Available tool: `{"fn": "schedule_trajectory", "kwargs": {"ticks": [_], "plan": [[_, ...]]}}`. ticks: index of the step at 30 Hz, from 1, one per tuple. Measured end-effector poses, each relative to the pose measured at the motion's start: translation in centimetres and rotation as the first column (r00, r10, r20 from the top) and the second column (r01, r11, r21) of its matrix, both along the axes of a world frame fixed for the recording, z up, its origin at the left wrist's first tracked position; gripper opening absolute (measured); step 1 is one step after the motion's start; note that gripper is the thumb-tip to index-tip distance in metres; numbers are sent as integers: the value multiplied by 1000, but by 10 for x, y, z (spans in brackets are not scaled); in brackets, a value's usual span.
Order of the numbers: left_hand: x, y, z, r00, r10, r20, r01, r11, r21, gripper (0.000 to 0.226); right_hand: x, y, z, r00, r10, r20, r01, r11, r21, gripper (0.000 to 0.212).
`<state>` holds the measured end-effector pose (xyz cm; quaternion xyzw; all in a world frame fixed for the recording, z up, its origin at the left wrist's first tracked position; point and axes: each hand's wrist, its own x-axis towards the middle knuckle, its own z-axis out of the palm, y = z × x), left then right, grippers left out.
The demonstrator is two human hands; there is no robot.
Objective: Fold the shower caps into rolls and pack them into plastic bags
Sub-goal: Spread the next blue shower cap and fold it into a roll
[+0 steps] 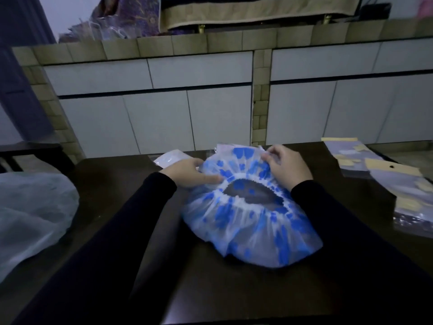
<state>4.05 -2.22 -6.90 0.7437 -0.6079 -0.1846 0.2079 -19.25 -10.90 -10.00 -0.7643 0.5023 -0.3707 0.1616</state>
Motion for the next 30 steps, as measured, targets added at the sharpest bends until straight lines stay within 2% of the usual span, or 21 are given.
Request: {"fn": "schedule_trajectory", "kwargs": {"ticks": [1,4,6,7,9,12,14,16,19,21,25,28,30], "plan": [[-3,-1,-2,998,-5,-67,9,999,50,43,-10,-2,2,996,-64,-55,62,998,-29,22],[-17,-6,-20,979,113,-171,-133,985,-111,34,-24,6,10,956,-198,-215,182,979,-95,32],[-28,-5,-29,978,170,-124,-186,974,-132,37,-25,22,13,941,-194,-278,186,981,-56,32],[-32,-1,-30,981,185,-53,-191,974,-119,40,-25,31,11,941,-169,-293,171,985,-21,35],[-38,6,-30,971,225,86,-213,969,-127,50,-28,50,11,966,-118,-228,137,988,69,48],[-50,21,-16,932,299,206,-220,916,-336,41,-41,71,17,991,-124,-50,129,984,119,58],[-63,29,-6,938,269,220,-128,856,-501,33,-44,80,16,993,-118,0,117,985,123,59],[-82,37,-1,961,168,221,-18,832,-554,40,-40,86,5,996,-86,-1,85,984,155,57],[-108,49,-22,983,-19,185,84,934,-348,71,-33,87,-22,998,-24,-66,37,981,192,56],[-110,56,-44,963,-89,255,147,964,-222,91,-33,87,-37,992,-8,-124,28,986,166,61],[-84,64,-66,951,-183,251,179,983,37,107,-42,80,-51,952,17,-305,13,995,96,70],[-63,72,-67,933,-226,279,203,973,107,118,-54,73,-50,906,76,-417,-35,994,106,74],[-50,77,-62,944,-223,244,189,970,154,119,-63,68,-47,879,127,-459,-71,988,138,72]]}}
